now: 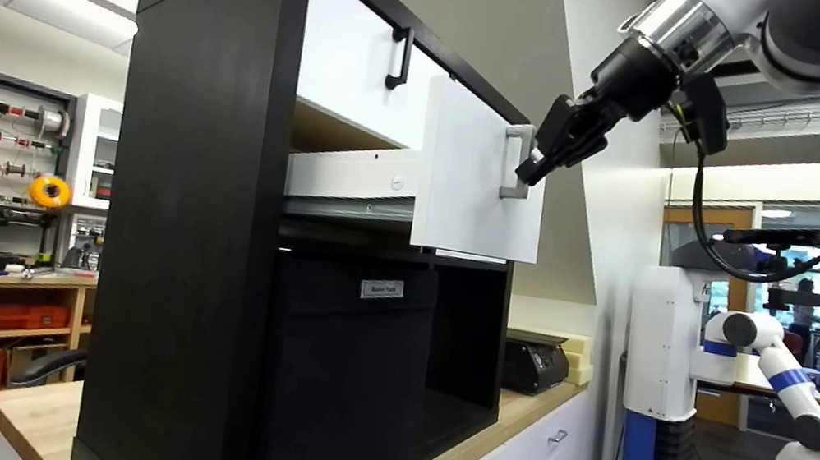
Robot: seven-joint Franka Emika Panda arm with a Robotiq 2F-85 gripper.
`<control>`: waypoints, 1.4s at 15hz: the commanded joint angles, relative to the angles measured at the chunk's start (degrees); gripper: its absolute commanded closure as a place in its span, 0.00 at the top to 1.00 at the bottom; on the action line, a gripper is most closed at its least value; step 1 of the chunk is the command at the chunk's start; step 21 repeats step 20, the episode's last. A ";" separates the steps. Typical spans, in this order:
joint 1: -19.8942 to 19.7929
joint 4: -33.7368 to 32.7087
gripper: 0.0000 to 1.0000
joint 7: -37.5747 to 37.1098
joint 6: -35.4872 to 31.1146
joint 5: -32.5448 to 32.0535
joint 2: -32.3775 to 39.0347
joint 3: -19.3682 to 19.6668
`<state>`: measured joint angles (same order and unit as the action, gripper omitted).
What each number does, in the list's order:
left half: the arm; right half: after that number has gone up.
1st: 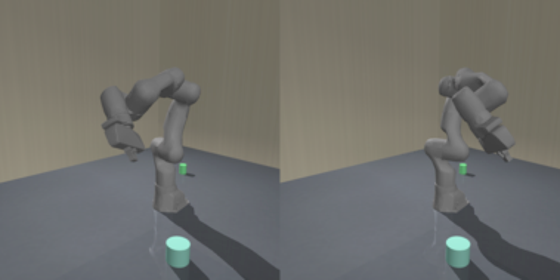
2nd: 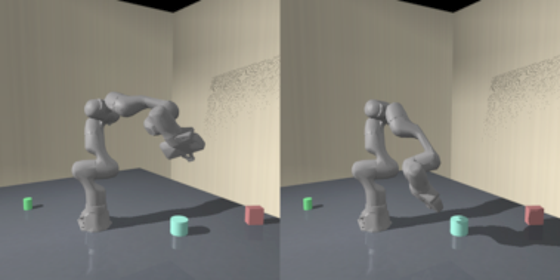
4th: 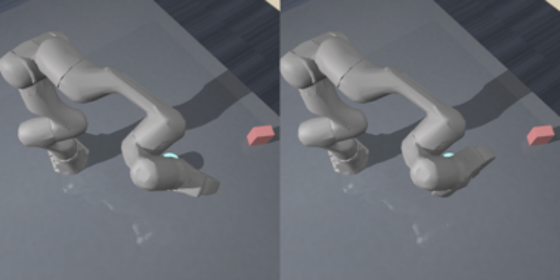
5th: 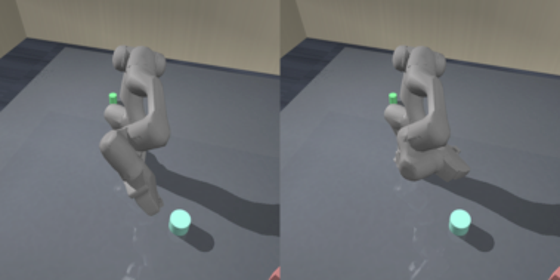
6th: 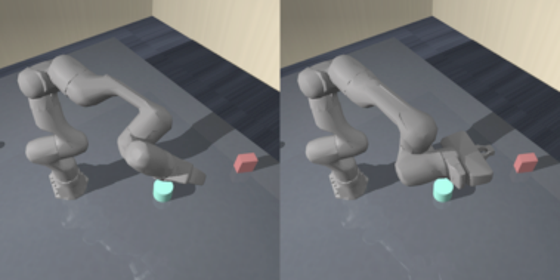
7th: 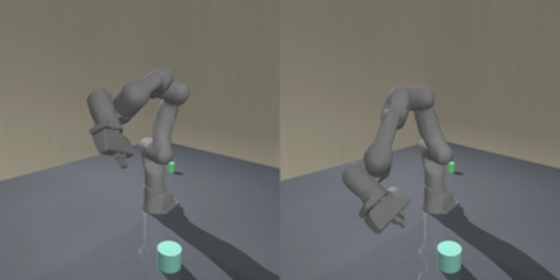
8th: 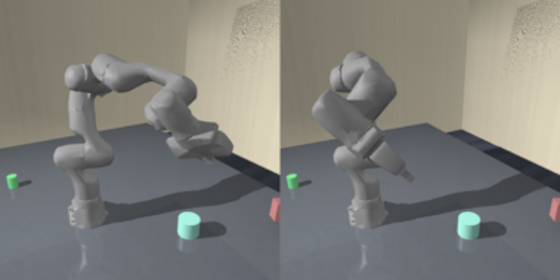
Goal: Open the bottom drawer
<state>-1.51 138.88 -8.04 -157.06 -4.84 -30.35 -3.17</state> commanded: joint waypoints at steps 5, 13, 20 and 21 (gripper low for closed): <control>-4.64 10.69 0.58 -0.89 6.33 0.72 -4.40 1.40; -3.90 6.59 1.00 4.63 22.34 1.95 -2.37 4.75; -4.47 3.87 1.00 4.46 30.51 0.81 -1.70 4.21; -4.47 3.87 1.00 4.46 30.51 0.81 -1.70 4.21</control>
